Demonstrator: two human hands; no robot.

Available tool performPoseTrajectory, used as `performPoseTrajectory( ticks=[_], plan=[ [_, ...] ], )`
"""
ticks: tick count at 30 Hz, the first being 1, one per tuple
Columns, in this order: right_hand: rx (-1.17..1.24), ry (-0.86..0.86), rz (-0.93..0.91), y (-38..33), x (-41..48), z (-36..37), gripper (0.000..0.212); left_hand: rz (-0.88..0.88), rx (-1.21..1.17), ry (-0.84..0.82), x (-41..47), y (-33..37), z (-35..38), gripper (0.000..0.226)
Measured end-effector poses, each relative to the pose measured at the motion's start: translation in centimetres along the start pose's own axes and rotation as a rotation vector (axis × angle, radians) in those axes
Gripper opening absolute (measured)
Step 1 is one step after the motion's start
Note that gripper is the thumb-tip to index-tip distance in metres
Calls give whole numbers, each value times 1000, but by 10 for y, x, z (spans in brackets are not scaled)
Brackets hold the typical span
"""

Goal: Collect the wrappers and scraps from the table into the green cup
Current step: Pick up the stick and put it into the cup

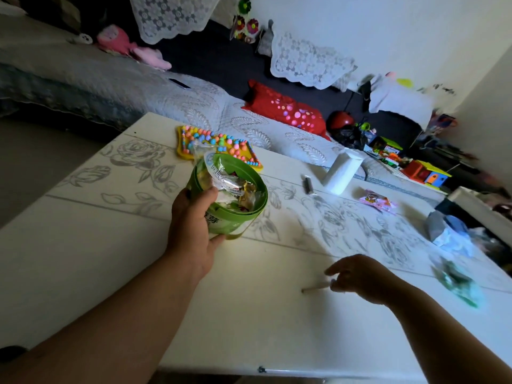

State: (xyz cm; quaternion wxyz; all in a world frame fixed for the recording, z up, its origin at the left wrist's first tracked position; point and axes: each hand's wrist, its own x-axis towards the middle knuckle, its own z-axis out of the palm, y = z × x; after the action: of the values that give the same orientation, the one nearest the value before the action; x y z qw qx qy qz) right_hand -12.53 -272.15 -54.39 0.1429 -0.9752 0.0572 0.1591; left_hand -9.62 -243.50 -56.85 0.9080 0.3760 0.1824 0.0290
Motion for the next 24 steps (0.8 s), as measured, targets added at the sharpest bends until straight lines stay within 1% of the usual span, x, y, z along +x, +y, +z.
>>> performPoseTrajectory(
  ticks=[4, 6, 9, 10, 12, 16, 18, 19, 21, 22, 24],
  plan=[
    [-71, 68, 1, 4, -5, 14, 12, -15, 0, -26, -8, -5, 4, 41],
    [-112, 61, -11, 5, -4, 15, 14, -28, 8, -38, -9, -7, 4, 39],
    [-208, 53, -23, 5, -4, 15, 7, -42, 16, -43, -9, -8, 3, 33],
    [-223, 59, -21, 6, -4, 15, 8, -46, 17, -47, -9, -9, 3, 34],
    [-208, 80, -23, 8, -5, 18, 12, -52, 21, -55, -8, -11, 3, 39],
    [-150, 118, -12, 11, -7, 27, 7, -68, 18, -69, -8, -15, 3, 40],
    [-165, 160, 13, 8, -6, 28, 15, -77, 16, -71, -7, -16, 3, 39],
    [-112, 211, 37, 4, -5, 23, 16, -80, 12, -71, -7, -16, 3, 39],
    [124, 334, 69, -10, -3, 5, 13, -86, 0, -73, -6, -17, 3, 39],
    [233, 399, 53, -21, -4, -7, 11, -91, -2, -79, -5, -18, 4, 39],
    [317, 471, -52, -50, -8, -35, 11, -101, -8, -93, -6, -19, 5, 38]
  ],
)
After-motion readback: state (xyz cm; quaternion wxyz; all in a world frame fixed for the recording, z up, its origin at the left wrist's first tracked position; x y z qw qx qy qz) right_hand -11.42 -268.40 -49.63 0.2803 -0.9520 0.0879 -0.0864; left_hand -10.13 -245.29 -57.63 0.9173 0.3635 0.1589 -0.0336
